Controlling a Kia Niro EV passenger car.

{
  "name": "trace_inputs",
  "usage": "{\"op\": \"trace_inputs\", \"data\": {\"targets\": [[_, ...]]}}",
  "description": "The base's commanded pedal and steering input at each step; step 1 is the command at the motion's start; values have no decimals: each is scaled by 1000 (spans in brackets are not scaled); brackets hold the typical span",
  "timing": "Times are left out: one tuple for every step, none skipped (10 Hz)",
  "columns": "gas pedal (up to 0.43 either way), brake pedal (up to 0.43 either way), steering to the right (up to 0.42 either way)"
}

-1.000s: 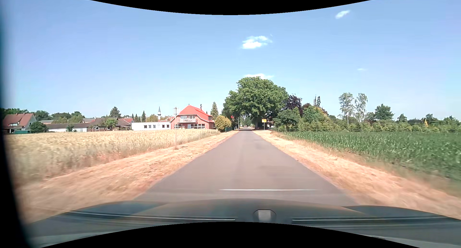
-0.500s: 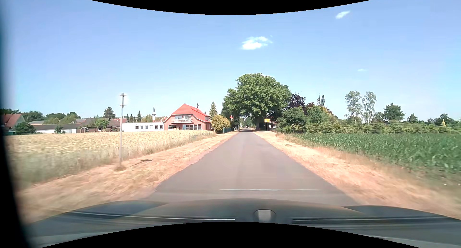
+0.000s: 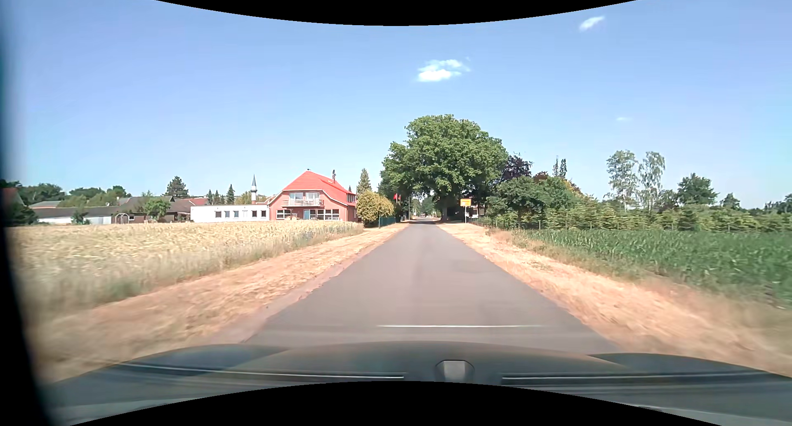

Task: Follow the waypoints while adhering to traffic rules and regulations

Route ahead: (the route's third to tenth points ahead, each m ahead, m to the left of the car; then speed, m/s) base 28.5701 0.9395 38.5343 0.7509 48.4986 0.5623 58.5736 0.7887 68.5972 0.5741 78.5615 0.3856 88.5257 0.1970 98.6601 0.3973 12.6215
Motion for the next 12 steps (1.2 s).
{"op": "trace_inputs", "data": {"targets": [[138, 6, 3], [138, 6, 3], [138, 6, 3], [138, 6, 3], [138, 6, 6], [138, 6, 6], [138, 6, 6], [138, 6, 6], [138, 6, 6], [138, 6, 6], [138, 6, 6], [138, 6, 5]]}}
